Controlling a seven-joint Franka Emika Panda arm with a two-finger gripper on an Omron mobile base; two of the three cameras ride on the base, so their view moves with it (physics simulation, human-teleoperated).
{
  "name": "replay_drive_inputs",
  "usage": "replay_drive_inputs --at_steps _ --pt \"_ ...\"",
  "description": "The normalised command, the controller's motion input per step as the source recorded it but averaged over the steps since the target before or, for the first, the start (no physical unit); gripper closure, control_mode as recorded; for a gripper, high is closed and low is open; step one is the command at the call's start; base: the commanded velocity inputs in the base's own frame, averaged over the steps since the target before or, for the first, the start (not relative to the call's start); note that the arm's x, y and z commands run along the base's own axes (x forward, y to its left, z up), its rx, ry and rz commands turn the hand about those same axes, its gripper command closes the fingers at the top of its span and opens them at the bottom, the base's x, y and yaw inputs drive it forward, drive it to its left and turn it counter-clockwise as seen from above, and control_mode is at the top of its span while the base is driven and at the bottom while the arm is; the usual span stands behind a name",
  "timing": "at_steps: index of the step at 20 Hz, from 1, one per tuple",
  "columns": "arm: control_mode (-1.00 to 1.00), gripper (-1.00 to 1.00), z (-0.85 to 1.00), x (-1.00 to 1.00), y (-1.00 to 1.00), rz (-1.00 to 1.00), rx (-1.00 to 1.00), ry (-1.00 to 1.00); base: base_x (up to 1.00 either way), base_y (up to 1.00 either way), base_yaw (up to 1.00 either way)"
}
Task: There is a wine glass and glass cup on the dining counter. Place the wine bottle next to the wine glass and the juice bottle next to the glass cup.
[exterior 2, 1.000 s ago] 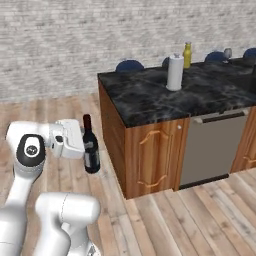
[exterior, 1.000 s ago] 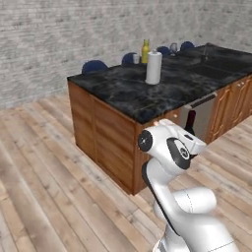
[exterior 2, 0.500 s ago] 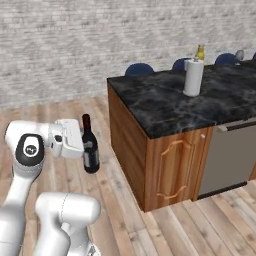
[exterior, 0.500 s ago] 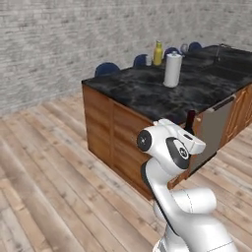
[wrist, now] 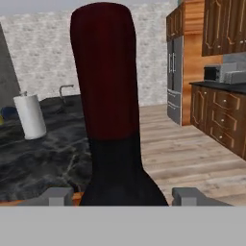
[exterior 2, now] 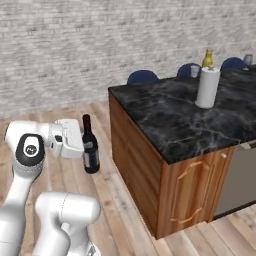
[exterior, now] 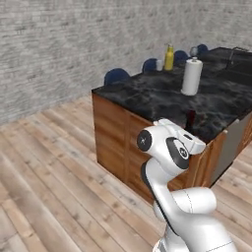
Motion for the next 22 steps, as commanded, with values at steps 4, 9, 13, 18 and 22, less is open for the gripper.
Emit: replay_drive_inputs --at_steps 4,9,13,18,22 --pt "1.0 1.0 0.0 0.0 0.0 0.0 0.0 0.0 0.64 0.66 -0.09" --pt "1.0 1.0 0.0 0.0 0.0 0.0 0.0 0.0 0.64 0.66 -0.1" --pt "1.0 1.0 0.0 0.0 0.0 0.0 0.0 0.0 0.65 0.62 -0.13" --pt "1.0 1.0 0.0 0.0 0.0 0.0 0.0 0.0 0.66 0.6 -0.15" --pt "1.0 1.0 0.0 0.0 0.0 0.0 0.0 0.0 0.67 0.58 -0.17"
